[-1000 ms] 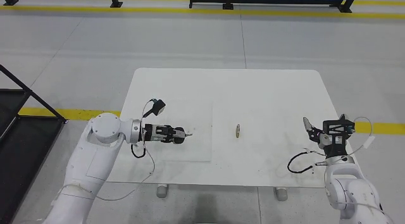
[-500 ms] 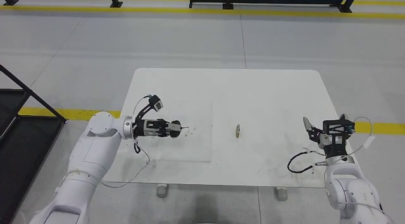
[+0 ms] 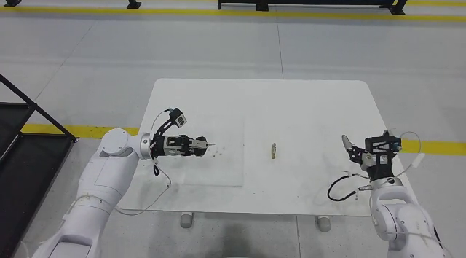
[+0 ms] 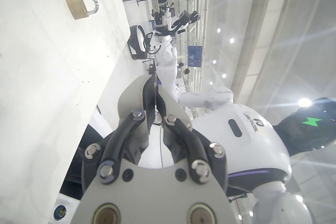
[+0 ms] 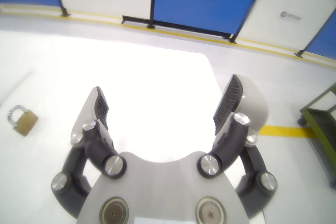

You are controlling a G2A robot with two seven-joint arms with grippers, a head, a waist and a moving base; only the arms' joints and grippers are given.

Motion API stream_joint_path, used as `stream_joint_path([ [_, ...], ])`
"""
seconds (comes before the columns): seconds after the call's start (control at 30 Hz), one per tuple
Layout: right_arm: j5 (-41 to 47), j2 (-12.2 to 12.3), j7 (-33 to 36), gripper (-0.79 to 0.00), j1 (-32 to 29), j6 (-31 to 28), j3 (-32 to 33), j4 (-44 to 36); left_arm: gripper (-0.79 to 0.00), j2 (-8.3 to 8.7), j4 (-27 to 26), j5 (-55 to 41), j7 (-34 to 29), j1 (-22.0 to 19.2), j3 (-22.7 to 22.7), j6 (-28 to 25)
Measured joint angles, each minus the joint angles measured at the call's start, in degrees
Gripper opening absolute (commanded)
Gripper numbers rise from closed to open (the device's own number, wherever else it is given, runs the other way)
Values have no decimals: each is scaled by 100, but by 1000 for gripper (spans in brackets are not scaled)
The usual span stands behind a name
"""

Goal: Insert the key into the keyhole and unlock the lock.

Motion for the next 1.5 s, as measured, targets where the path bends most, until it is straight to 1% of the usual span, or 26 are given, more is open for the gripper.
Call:
stream_joint_path([
  [0.07,-52,-7,610,0,142,-224,-276,-86,-785,0,0,0,0,0,0,0],
  [0.17,-228,-32,1506,0,431,-329,-680,-112,-785,0,0,0,0,0,0,0],
  [0.4,263,-115,3309,0,1024,-255,-1267,-358,-785,0,0,0,0,0,0,0],
  [0.53,630,-195,4475,0,1580,21,-1686,-472,-785,0,0,0,0,0,0,0],
  [0.6,776,-239,4923,0,1878,169,-1892,-461,-785,0,0,0,0,0,0,0],
  [0.73,1052,-356,5883,0,2621,554,-2385,-220,-785,0,0,0,0,0,0,0],
  [0.83,1157,-462,6441,0,3172,921,-2764,105,-785,0,0,0,0,0,0,0],
  [1.03,1126,-712,7270,0,4239,1575,-3558,947,-785,0,0,0,0,0,0,0],
  [1.17,1117,-884,7588,0,4746,1750,-4050,1546,-785,0,0,0,0,0,0,0],
  [1.33,1116,-1099,7600,0,5158,1937,-4541,2352,-785,0,0,0,0,0,0,0],
  [1.5,1307,-1261,7508,0,5295,2011,-4787,2893,-785,0,0,0,0,0,0,0],
])
